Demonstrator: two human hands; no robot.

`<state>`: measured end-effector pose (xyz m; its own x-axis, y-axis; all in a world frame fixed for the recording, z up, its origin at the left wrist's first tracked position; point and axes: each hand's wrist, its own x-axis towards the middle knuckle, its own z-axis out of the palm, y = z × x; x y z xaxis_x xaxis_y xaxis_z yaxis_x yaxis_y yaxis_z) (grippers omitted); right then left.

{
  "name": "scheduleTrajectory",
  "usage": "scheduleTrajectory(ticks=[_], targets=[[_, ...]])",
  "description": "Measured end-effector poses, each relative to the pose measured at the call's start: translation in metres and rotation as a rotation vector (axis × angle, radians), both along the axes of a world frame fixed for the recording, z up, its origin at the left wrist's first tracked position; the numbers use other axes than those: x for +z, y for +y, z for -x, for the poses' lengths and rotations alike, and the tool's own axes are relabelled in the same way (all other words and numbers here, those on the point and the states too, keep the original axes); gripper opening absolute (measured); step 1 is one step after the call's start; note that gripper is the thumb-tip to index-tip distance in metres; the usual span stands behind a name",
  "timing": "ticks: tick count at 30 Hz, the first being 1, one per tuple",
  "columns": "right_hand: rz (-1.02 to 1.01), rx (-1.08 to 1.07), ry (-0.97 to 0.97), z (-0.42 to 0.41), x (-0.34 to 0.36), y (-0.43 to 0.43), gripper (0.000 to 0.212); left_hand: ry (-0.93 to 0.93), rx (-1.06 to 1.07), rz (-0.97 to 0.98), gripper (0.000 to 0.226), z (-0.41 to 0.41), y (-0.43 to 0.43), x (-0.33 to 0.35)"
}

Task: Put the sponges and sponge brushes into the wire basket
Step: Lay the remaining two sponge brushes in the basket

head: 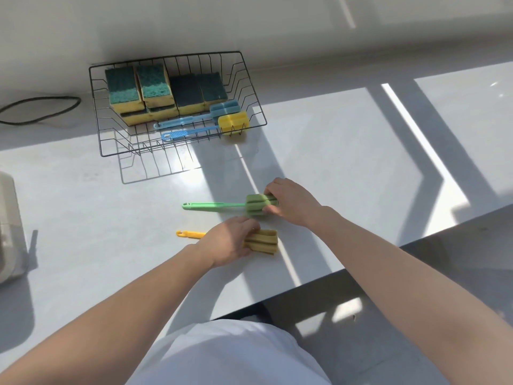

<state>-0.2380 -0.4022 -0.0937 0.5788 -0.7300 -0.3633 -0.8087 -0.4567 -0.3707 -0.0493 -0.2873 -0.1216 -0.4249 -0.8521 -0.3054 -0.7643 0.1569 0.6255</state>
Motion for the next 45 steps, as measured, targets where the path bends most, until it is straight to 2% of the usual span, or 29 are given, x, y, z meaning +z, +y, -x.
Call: scheduleTrajectory(ticks=[7,17,23,31,39,45], targets=[[-0.004,-0.032,-0.089,0.007,0.014,-0.005,0.025,0.054,0.077,-0.095,0.046,-0.016,-0.005,0.005],[0.101,0.077,-0.208,-0.016,0.059,-0.047,0.018,0.031,0.189,0.021,0.034,-0.055,-0.03,0.045],[0.196,0.135,-0.271,-0.046,0.087,-0.089,0.023,0.058,0.266,0.102,0.028,-0.076,-0.059,0.081],[0.239,0.139,-0.342,-0.092,0.092,-0.157,0.022,0.06,0.351,0.16,0.021,-0.104,-0.11,0.105],[0.198,0.128,-0.269,-0.13,0.053,-0.214,0.019,0.087,0.45,0.168,0.028,-0.128,-0.161,0.108],[0.229,0.22,-0.171,-0.129,0.026,-0.24,0.025,0.052,0.487,0.175,0.032,-0.142,-0.193,0.095]])
